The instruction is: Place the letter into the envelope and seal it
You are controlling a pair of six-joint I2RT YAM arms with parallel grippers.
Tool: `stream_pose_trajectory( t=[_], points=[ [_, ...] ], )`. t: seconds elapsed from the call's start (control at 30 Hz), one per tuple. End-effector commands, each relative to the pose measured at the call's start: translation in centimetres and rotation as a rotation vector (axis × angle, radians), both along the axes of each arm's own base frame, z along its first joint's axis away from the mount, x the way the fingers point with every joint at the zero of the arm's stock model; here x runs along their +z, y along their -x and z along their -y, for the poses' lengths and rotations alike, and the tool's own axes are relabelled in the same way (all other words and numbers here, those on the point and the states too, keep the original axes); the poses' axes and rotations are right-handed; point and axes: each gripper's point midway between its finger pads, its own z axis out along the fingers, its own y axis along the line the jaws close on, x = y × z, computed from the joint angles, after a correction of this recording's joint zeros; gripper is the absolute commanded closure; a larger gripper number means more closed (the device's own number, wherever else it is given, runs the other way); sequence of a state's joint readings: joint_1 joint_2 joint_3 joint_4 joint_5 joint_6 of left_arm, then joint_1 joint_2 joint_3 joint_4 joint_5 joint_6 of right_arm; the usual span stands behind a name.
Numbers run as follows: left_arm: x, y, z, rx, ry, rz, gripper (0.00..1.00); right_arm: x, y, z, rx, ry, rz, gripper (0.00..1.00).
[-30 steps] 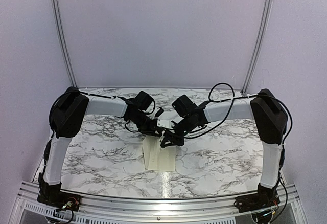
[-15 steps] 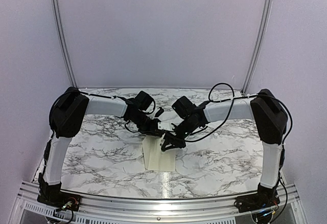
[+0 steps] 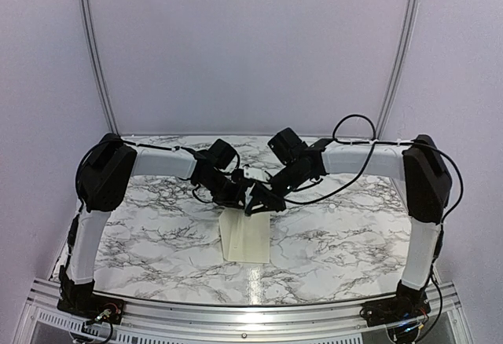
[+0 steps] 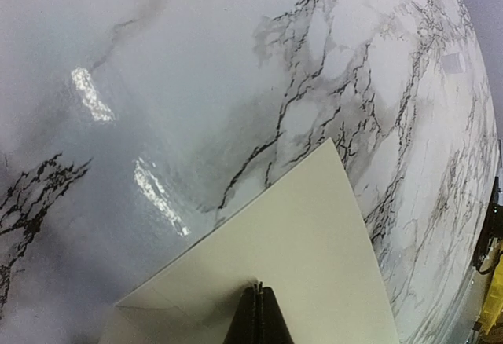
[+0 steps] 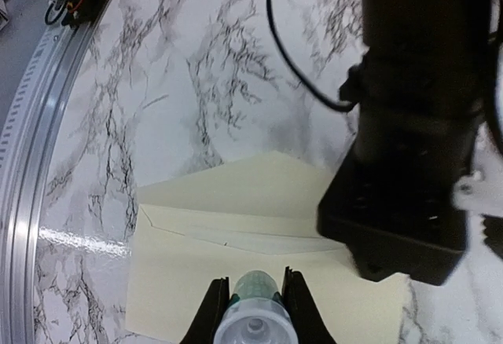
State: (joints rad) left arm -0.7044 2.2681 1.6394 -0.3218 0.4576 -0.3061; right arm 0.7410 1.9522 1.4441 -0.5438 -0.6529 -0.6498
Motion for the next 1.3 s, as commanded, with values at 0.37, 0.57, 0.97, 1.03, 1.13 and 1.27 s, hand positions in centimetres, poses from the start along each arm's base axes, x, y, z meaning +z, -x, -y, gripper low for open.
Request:
stream_pose_trajectory(
  t=[0.37, 0.57, 0.97, 1.03, 1.13, 1.27],
  points=[
    [19.0, -3.1, 2.8, -0.006, 0.271, 0.385, 0.69, 22.5, -1.9, 7.7, -0.21, -0.419, 0.175, 1.0],
    [33.9, 1.1, 0.9, 0.045, 0.666, 0.837, 0.53, 26.0, -0.5, 10.9, -0.28, -0.548, 0.137, 1.0],
    [38.2, 11.5, 1.7, -0.007, 0.962, 0.962, 0.42, 26.6, 3.3, 10.4, -0.126, -0.677, -0.22, 0.99],
    [37.4, 12.0, 2.3, -0.01, 0.959, 0.946, 0.4, 26.8, 3.6, 10.4, -0.101, -0.689, -0.254, 0.99],
    [36.2, 12.7, 3.4, -0.037, 0.951, 0.924, 0.39, 26.8, 3.5, 10.3, -0.097, -0.697, -0.265, 0.99],
    [35.1, 12.8, 4.8, -0.055, 0.949, 0.881, 0.39, 26.5, 3.3, 10.3, -0.108, -0.693, -0.269, 0.98]
  ],
)
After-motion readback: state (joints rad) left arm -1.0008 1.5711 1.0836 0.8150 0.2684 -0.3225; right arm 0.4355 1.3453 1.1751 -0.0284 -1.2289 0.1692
